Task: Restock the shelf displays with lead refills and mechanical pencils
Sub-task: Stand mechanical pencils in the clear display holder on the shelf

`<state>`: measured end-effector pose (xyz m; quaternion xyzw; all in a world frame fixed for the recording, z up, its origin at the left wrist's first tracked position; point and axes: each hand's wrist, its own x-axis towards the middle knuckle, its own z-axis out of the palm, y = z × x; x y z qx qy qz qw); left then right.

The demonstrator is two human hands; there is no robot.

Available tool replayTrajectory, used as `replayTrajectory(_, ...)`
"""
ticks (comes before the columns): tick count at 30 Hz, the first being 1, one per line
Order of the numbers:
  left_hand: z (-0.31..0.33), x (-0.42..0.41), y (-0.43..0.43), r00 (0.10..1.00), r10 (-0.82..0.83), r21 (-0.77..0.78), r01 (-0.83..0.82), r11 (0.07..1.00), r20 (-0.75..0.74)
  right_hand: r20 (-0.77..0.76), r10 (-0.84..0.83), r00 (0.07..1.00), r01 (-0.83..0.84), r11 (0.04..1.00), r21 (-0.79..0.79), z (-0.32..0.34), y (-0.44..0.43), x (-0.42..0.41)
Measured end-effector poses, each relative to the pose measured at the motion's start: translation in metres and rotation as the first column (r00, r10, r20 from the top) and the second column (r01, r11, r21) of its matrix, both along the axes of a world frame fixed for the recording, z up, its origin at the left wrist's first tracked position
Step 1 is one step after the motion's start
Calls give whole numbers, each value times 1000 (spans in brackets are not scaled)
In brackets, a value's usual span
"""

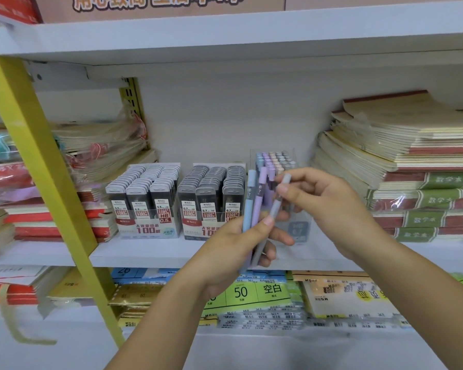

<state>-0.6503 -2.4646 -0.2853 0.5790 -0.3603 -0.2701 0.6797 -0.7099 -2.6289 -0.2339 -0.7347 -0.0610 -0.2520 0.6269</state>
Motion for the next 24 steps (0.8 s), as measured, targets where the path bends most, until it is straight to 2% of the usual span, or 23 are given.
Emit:
replayTrajectory(4, -4, 3, 6, 998, 40, 45, -38, 998, -38, 65, -43, 997, 37, 995, 98, 3, -12, 0)
replayTrajectory(7, -7, 4, 5, 992, 123, 76, -123, 989, 13, 234, -177, 956, 166, 984, 67, 15, -27, -4)
replayTrajectory(9, -8, 6, 3, 984, 179, 63, -180, 982, 25, 327, -258, 909, 283, 959, -30, 27, -39, -6)
replayTrajectory(11, -8, 6, 0, 973, 230, 50, -231, 972, 16, 312, -289, 905, 362, 908, -209, 31, -46, -1)
replayTrajectory(14, -7, 5, -5, 959, 282, 29, -282, 959, -12, 204, -290, 935, 352, 820, -451, 21, -44, 10)
replayTrajectory(20, -7, 4, -8, 942, 335, 15, -334, 942, -18, 202, -277, 939, 342, 793, -504, 9, -40, 14)
replayTrajectory(24, -7, 4, -8, 938, 346, 18, -346, 938, -5, 227, -311, 923, 385, 723, -574, 10, -44, 19)
